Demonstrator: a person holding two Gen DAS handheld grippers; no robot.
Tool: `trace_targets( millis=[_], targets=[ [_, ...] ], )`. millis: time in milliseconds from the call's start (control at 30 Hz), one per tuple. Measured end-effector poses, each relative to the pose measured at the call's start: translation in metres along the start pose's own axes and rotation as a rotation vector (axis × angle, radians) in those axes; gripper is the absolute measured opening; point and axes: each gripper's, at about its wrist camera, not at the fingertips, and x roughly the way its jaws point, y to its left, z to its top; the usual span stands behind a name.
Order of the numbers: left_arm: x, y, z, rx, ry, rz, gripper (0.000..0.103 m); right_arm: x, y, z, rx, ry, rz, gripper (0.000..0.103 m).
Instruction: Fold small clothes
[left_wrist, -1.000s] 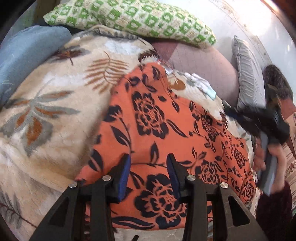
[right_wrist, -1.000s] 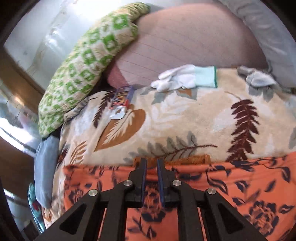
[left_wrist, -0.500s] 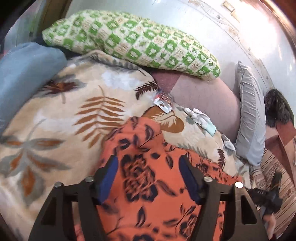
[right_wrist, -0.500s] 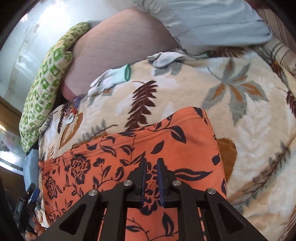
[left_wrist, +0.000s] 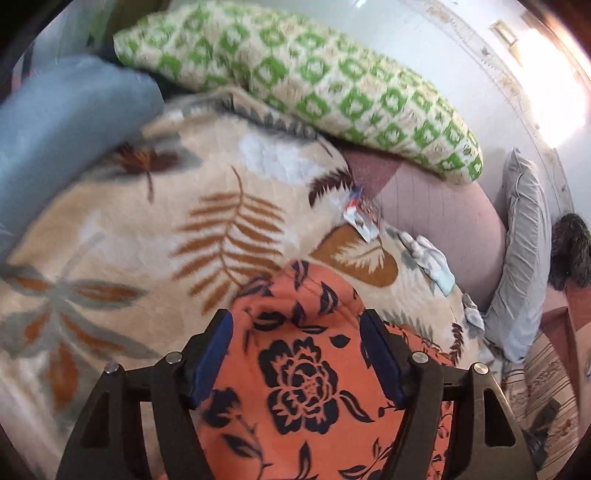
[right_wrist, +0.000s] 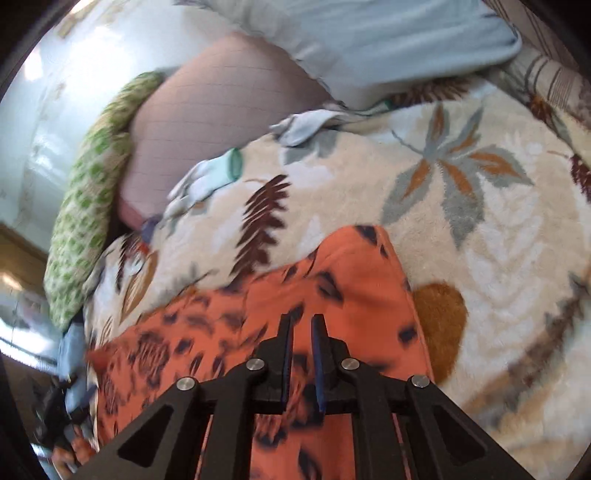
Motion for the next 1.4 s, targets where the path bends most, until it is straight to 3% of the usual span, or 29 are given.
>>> trace_targets(
  millis=[100, 200, 333, 400, 467, 567, 667, 733, 867, 967, 1067, 1200, 1400],
  targets=[
    [-0.016, 0.003, -0.006, 0.029, -0.001, 0.069, 0.072, -0.013, 0.004, -0.041, -0.047, 0.051, 0.019, 0.012],
    [-0.013, 0.003, -0.021, 0.097, 0.085, 0.153, 0.072, -0.003, -0.001, -0.081, -0.092, 0.135, -0.02, 0.013],
    [-0.011, 0.015, -0.05, 0.118, 0.199, 0.239, 0.072, -0.03, 0.003, -0.086, -0.077, 0.098, 0.024, 0.013],
    [-0.022, 0.021, -0.06, 0.123, 0.211, 0.23, 0.072, -0.052, 0.004, -0.091, -0.071, 0.062, 0.098, 0.013],
    [-0.035, 0.019, -0.067, 0.17, 0.189, 0.244, 0.072, -0.07, 0.002, -0.103, -0.089, 0.032, 0.116, 0.013],
    [-0.045, 0.025, -0.076, 0.204, 0.169, 0.309, 0.072, -0.061, -0.012, -0.117, -0.058, 0.102, 0.092, 0.014],
    [-0.049, 0.038, -0.085, 0.144, 0.203, 0.324, 0.072, -0.047, -0.031, -0.119, 0.051, 0.176, 0.092, 0.014],
    [-0.058, 0.039, -0.092, 0.149, 0.173, 0.325, 0.072, -0.055, -0.032, -0.117, 0.071, 0.15, 0.13, 0.013],
    [-0.078, 0.042, -0.102, 0.123, 0.087, 0.324, 0.072, -0.07, -0.007, -0.112, -0.021, 0.062, 0.216, 0.015],
    [-0.083, 0.039, -0.1, 0.107, 0.066, 0.309, 0.072, -0.061, 0.024, -0.111, -0.105, 0.048, 0.272, 0.015],
    [-0.084, 0.026, -0.095, 0.159, -0.007, 0.355, 0.072, -0.046, 0.058, -0.113, -0.173, 0.072, 0.338, 0.015],
    [-0.085, 0.014, -0.092, 0.211, -0.056, 0.379, 0.073, -0.024, 0.093, -0.125, -0.253, 0.119, 0.331, 0.015],
    [-0.08, 0.003, -0.094, 0.274, -0.076, 0.418, 0.073, 0.021, 0.125, -0.147, -0.35, 0.179, 0.222, 0.015]
  ],
)
